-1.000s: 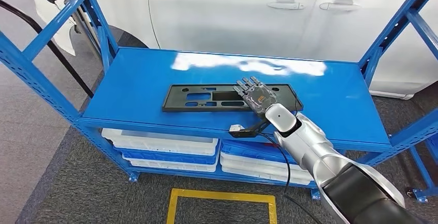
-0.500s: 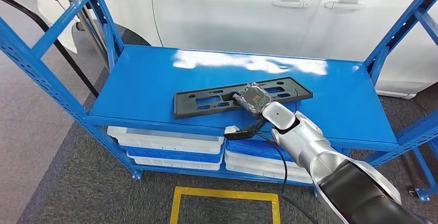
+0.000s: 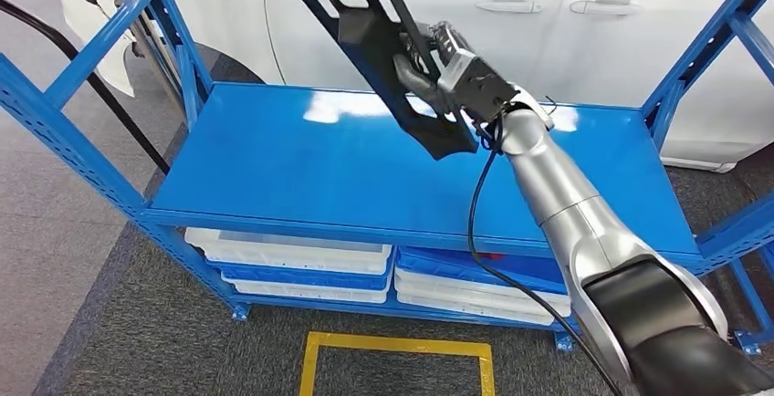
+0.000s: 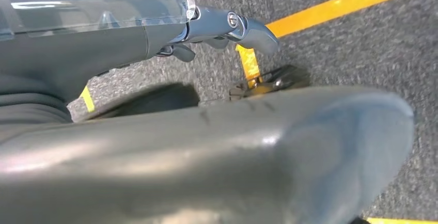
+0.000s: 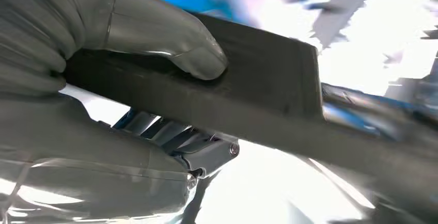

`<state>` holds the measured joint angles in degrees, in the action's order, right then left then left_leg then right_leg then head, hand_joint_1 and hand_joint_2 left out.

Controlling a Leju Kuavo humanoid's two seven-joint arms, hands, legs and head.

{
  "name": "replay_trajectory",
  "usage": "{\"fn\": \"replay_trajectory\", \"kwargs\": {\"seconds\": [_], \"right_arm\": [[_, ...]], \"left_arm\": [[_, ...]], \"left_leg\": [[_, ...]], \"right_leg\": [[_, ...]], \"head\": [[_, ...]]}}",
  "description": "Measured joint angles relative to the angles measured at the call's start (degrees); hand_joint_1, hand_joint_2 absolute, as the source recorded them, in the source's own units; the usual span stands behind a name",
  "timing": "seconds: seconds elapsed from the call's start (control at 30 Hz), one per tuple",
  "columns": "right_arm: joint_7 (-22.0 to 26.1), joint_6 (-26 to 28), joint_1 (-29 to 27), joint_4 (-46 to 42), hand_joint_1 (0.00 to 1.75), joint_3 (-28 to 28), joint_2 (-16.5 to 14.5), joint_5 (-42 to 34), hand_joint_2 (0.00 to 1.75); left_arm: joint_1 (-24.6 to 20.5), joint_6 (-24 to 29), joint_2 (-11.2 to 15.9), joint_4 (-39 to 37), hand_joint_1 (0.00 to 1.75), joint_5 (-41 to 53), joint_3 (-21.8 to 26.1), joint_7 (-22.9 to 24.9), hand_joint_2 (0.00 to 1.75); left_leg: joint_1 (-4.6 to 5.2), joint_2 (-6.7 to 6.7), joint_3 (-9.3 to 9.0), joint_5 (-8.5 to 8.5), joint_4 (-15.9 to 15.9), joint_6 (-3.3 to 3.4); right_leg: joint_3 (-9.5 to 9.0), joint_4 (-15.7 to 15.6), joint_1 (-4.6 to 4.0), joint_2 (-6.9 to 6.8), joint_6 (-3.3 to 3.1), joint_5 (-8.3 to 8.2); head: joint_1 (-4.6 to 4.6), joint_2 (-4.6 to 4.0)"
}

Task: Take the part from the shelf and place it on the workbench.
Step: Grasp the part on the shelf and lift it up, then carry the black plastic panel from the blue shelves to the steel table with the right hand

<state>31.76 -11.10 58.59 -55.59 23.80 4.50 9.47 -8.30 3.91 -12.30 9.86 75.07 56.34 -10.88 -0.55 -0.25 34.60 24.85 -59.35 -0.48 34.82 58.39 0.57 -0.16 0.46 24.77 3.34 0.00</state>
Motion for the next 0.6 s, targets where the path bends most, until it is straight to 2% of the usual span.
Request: {"fn": "replay_trajectory", "kwargs": {"seconds": [0.1,0.17,0.2,0.27,0.3,0.33,0.37,0.43,0.47,0.5,0.57,0.6], "right_arm": [[-3.30,-6.24,-1.38,-8.64,1.75,-1.92,1.05,-14.46,1.75],[-6.05,-10.47,-3.59,-14.80,1.75,-3.18,2.11,-23.31,1.75],[-7.01,-12.02,-5.22,-17.67,1.75,-3.54,2.72,-26.51,1.75],[-8.02,-13.48,-9.01,-22.24,1.75,-3.72,3.82,-29.82,1.75],[-8.28,-13.69,-10.87,-23.98,1.75,-3.71,4.27,-30.44,1.75],[-8.46,-13.76,-12.35,-25.34,1.75,-3.69,4.64,-30.65,1.75],[-8.60,-13.79,-13.36,-26.45,1.75,-3.68,4.96,-30.77,1.75],[-8.71,-14.25,-14.31,-28.25,1.75,-3.67,5.52,-31.48,1.75],[-8.75,-14.67,-14.78,-29.07,1.75,-3.65,5.74,-32.16,1.75],[-8.67,-15.16,-15.73,-30.02,1.75,-3.60,5.97,-32.95,1.75],[-7.66,-15.72,-19.57,-32.25,1.75,-3.37,6.39,-33.65,1.75],[-6.71,-15.78,-22.23,-33.54,1.75,-3.16,6.56,-33.23,1.75]], "left_arm": [[0.14,0.70,-0.01,0.00,0.00,-0.29,0.32,-0.46,0.00],[0.11,1.05,-0.01,0.00,0.00,-0.72,0.61,-0.87,0.00],[0.09,1.16,-0.01,0.00,0.00,-1.00,0.76,-1.11,0.00],[0.14,1.26,-0.01,0.00,0.00,-1.39,1.11,-1.44,0.00],[0.19,1.27,-0.01,0.00,0.00,-1.51,1.25,-1.52,0.00],[0.23,1.27,-0.01,0.00,0.00,-1.59,1.37,-1.57,0.00],[0.24,1.28,-0.01,0.00,0.00,-1.66,1.46,-1.61,0.00],[0.19,1.42,-0.08,0.00,0.00,-1.66,1.60,-1.66,0.00],[0.16,1.58,-0.14,0.00,0.00,-1.58,1.64,-1.67,0.00],[0.14,1.79,-0.21,0.00,0.00,-1.48,1.68,-1.67,0.00],[0.17,2.38,-0.33,0.00,0.00,-1.23,1.71,-1.66,0.00],[0.22,2.74,-0.37,0.00,0.00,-1.16,1.72,-1.66,0.00]], "left_leg": [[0.08,-0.22,-0.02,0.05,0.71,1.16],[-0.05,-0.25,-0.25,-0.22,1.23,1.93],[-0.09,-0.26,-0.35,-0.28,1.40,2.19],[0.00,-0.28,-0.39,-0.21,1.39,2.50],[0.07,-0.29,-0.39,-0.14,1.34,2.58],[0.16,-0.29,-0.39,-0.06,1.26,2.62],[0.26,-0.29,-0.40,0.03,1.15,2.62],[0.51,-0.28,-0.47,0.26,0.99,2.49],[0.66,-0.28,-0.49,0.37,0.92,2.34],[0.74,-0.29,-0.53,0.46,0.89,2.16],[0.70,-0.32,-0.70,0.60,0.99,1.68],[0.66,-0.33,-0.78,0.77,1.03,1.40]], "right_leg": [[0.17,-0.01,-0.02,-0.15,0.96,0.04],[1.05,2.13,0.14,-0.10,1.55,1.63],[2.38,4.99,0.21,-0.02,1.77,3.24],[6.30,12.61,0.19,0.06,2.04,6.52],[7.83,15.33,0.19,0.08,2.09,7.18],[8.41,15.99,0.19,0.08,2.03,6.73],[7.79,14.29,0.18,0.08,1.87,5.22],[4.19,6.53,0.04,0.10,1.20,1.29],[2.53,3.07,-0.12,0.06,0.86,-0.03],[1.45,0.88,-0.33,0.02,0.57,-0.62],[0.90,-0.10,-0.70,-0.12,0.16,-0.61],[0.67,-0.33,-0.61,-0.22,-0.09,-0.63]], "head": [[0.00,0.00],[0.01,0.00],[0.01,0.00],[0.01,0.00],[0.01,0.00],[0.01,0.00],[0.01,0.00],[0.01,0.00],[0.01,0.00],[0.01,0.00],[0.01,0.00],[0.01,0.00]]}}
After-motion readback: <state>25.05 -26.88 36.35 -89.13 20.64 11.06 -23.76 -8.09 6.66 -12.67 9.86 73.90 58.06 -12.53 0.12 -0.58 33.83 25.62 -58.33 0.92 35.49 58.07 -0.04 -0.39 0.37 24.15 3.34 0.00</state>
